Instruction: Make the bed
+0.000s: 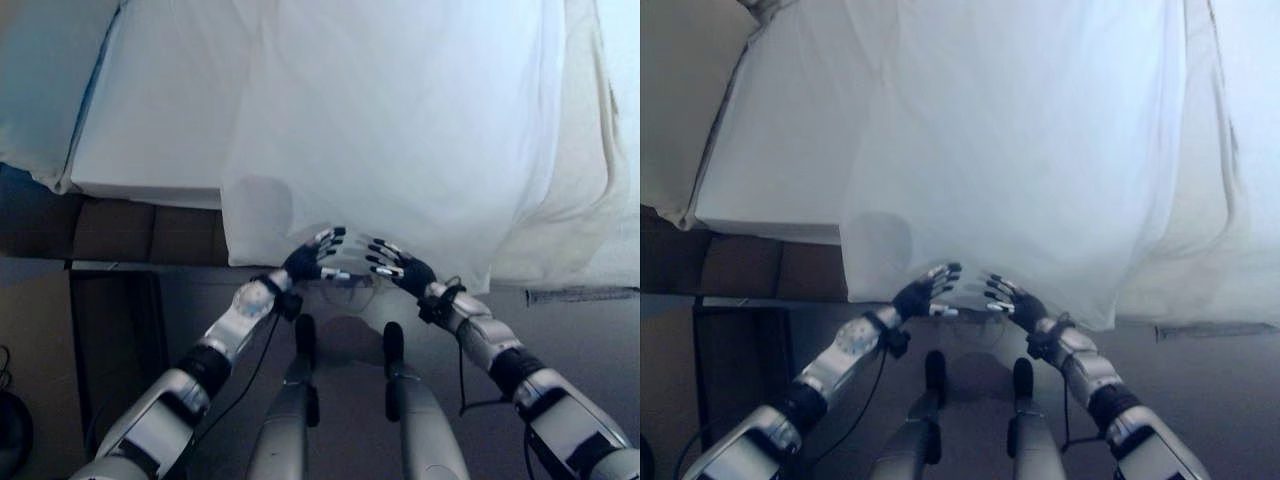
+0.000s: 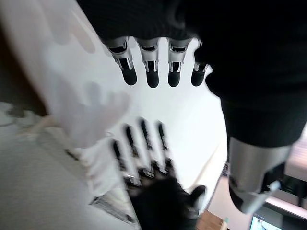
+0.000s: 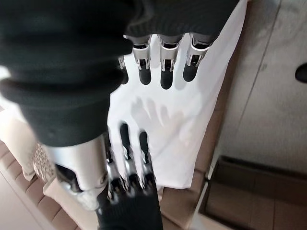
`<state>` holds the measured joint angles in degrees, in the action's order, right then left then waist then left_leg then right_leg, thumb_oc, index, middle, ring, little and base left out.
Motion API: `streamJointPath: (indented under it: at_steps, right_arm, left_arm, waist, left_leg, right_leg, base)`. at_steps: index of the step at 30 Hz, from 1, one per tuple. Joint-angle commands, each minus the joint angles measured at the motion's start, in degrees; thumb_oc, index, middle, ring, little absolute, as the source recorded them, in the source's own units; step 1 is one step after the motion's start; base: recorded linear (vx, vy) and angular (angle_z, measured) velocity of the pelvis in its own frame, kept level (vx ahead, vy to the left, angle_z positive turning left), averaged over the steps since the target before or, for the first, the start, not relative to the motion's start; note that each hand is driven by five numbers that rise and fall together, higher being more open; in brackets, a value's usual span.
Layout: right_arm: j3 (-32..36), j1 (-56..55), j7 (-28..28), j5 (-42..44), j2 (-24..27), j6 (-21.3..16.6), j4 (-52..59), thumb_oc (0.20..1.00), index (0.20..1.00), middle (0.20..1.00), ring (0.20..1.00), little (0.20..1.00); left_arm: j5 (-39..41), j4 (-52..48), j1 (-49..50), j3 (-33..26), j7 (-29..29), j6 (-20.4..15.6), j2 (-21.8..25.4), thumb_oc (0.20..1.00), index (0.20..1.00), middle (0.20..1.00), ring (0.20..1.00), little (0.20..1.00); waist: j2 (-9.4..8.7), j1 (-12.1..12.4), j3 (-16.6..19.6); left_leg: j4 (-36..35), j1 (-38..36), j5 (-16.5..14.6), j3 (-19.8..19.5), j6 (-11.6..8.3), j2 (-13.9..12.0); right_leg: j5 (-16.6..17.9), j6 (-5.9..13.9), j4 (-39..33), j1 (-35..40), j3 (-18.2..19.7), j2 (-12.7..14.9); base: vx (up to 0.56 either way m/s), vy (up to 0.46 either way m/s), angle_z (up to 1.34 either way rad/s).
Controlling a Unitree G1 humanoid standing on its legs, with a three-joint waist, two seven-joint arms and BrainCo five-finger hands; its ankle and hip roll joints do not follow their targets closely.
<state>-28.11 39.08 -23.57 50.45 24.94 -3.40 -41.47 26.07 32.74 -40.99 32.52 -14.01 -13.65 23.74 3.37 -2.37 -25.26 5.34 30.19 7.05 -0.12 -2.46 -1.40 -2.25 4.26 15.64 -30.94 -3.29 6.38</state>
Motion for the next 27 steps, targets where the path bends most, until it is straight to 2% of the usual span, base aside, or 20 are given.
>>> streamJointPath:
  at_steps: [1,4,9,10,13,17,20,22,26,27]
  right_arm:
    - [-0.38,3.65,-2.77,5.18,-0.15,-0.06,0.68,1.0,1.0,1.0,1.0,1.0]
    - [-0.69,12.25,-1.88,8.22,-0.46,0.09,-3.83,1.0,1.0,1.0,1.0,1.0]
    - [-1.69,20.9,-0.46,11.13,-1.74,-0.14,-8.92,1.0,1.0,1.0,1.0,1.0]
    - [-1.61,25.83,1.23,12.82,-2.06,-0.98,-11.74,1.0,1.0,1.0,1.0,1.0]
    - [-1.85,29.88,2.57,13.12,-2.02,-1.42,-15.42,1.0,1.0,1.0,1.0,1.0]
    - [-1.0,37.71,8.03,12.99,-2.0,-2.47,-25.45,1.0,1.0,1.0,1.0,1.0]
    - [-0.66,41.43,10.67,11.05,-0.54,-2.53,-30.82,1.0,1.0,1.0,1.0,1.0]
    - [1.03,42.36,13.77,10.12,1.55,-3.14,-33.12,1.0,1.0,1.0,1.0,1.0]
    - [1.34,41.6,14.59,8.06,4.87,-3.15,-33.95,1.0,1.0,1.0,1.0,1.0]
    - [2.16,40.79,15.53,8.17,7.15,-3.39,-34.73,1.0,1.0,1.0,1.0,1.0]
  left_arm:
    - [1.95,1.58,-3.29,-1.62,0.28,-2.48,1.29,1.0,1.0,1.0,1.0,1.0]
    - [1.07,6.14,-11.23,-1.11,3.0,-3.51,1.9,1.0,1.0,1.0,1.0,1.0]
    - [0.32,12.58,-18.79,-0.75,6.68,-4.46,2.8,1.0,1.0,1.0,1.0,1.0]
    - [-1.19,16.6,-23.9,0.48,9.65,-4.66,3.74,1.0,1.0,1.0,1.0,1.0]
    - [0.21,20.57,-27.12,0.39,10.43,-4.69,4.17,1.0,1.0,1.0,1.0,1.0]
    - [0.38,27.88,-32.69,0.76,14.13,-4.49,4.37,1.0,1.0,1.0,1.0,1.0]
    - [-0.22,31.76,-35.47,1.21,15.13,-4.26,5.04,1.0,1.0,1.0,1.0,1.0]
    - [1.47,34.06,-36.32,-1.07,17.46,-3.98,5.98,1.0,1.0,1.0,1.0,1.0]
    - [0.44,35.37,-36.59,-1.86,19.06,-3.69,8.33,1.0,1.0,1.0,1.0,1.0]
    - [0.63,35.82,-36.17,-2.82,19.69,-3.53,9.93,1.0,1.0,1.0,1.0,1.0]
  waist:
    - [-2.26,-0.23,1.19]
    - [-2.53,-0.21,0.69]
    - [-2.89,-0.25,0.68]
    - [-3.0,-0.3,0.37]
    - [-3.21,-0.44,0.57]
    - [-3.43,-0.4,0.77]
    - [-3.35,-0.59,0.67]
    - [-3.14,-0.71,0.62]
    - [-2.97,-0.93,0.55]
    - [-2.71,-0.97,0.44]
  left_leg:
    - [10.43,5.84,-5.28,0.92,-3.11,-1.25]
    - [14.67,10.38,-6.57,0.91,-2.97,-1.32]
    - [20.76,16.44,-8.47,0.86,-2.78,-1.69]
    - [23.09,18.77,-8.89,1.13,-3.01,-1.94]
    - [25.62,21.67,-9.35,0.99,-3.19,-2.19]
    - [27.33,24.43,-9.83,1.24,-3.19,-2.42]
    - [27.08,25.48,-9.42,1.61,-3.37,-2.34]
    - [26.17,25.65,-8.97,1.95,-3.72,-2.47]
    - [25.28,25.34,-8.47,1.87,-4.02,-2.27]
    - [24.92,25.23,-8.19,1.83,-4.26,-2.29]
  right_leg:
    - [3.33,4.06,0.21,-4.82,5.01,2.05]
    - [2.45,3.8,4.33,-9.46,5.48,1.89]
    - [1.45,3.54,9.89,-15.81,6.07,1.69]
    - [1.15,3.36,12.25,-18.25,6.33,1.68]
    - [0.6,3.18,14.82,-21.15,6.57,1.67]
    - [0.45,3.12,15.86,-23.97,6.42,1.68]
    - [0.73,3.28,15.7,-25.04,6.43,1.9]
    - [0.8,3.31,15.09,-25.22,6.31,2.07]
    - [0.77,3.23,14.39,-24.86,6.14,2.03]
    - [0.77,3.21,14.41,-24.87,6.08,2.1]
  base:
    - [-0.06,0.019,0.03]
    - [-0.06,0.02,0.06]
    - [-0.05,0.022,0.01]
    - [-0.05,0.009,-0.01]
    - [-0.02,0.002,-0.02]
    - [-0.02,0.001,-0.03]
    - [-0.01,0.001,-0.02]
    - [0.0,0.0,0.0]
    - [0.0,-0.02,0.0]
    - [0.0,0.0,0.0]
